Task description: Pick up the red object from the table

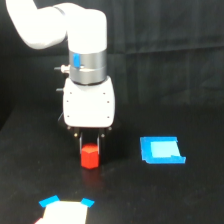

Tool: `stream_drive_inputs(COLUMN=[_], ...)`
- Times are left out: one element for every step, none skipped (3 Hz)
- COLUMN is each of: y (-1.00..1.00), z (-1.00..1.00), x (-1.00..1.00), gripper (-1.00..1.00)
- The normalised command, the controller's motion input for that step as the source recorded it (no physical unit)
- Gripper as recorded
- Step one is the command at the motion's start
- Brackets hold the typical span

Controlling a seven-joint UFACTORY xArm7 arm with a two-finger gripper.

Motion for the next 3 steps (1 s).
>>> stream_drive_inputs(y=[-0.85, -0.98, -1.0], z=[1.0, 1.0, 0.94], x=[-0.12, -0.38, 0.02], gripper=[-0.94, -0.15, -0.51])
